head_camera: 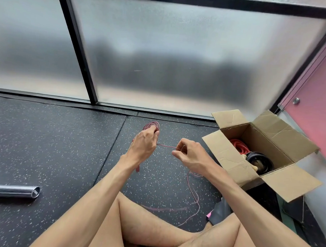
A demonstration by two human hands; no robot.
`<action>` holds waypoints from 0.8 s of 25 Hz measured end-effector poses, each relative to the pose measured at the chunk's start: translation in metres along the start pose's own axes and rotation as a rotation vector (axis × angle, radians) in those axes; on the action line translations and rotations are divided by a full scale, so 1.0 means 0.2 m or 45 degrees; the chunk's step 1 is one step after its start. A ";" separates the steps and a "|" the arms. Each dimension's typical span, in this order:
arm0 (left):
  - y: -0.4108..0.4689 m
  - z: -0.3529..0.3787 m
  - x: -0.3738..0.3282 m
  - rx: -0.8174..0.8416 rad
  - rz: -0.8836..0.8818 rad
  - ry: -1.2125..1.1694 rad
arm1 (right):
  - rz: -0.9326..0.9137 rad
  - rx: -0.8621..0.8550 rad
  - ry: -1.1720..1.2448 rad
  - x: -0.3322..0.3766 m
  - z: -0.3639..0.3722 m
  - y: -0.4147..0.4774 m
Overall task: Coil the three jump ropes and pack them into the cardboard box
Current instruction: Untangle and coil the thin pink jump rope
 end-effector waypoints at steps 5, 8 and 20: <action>-0.05 0.05 0.02 0.215 0.034 0.132 | -0.183 -0.191 -0.203 0.01 -0.09 0.01; -0.04 0.04 0.04 0.314 -0.095 -0.027 | -0.271 -0.367 -0.183 -0.01 -0.16 0.03; -0.01 -0.08 -0.19 0.723 -0.622 -1.530 | 0.145 -0.253 0.866 -0.11 -0.09 0.08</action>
Point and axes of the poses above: each hand's wrist, its own y-axis towards the middle knuckle, its own z-axis out of the palm, x = y × z, the point moved 5 cm from there along y, towards the middle knuckle, and after that the axes turned 8 degrees about -x, right-handed, at the moved point
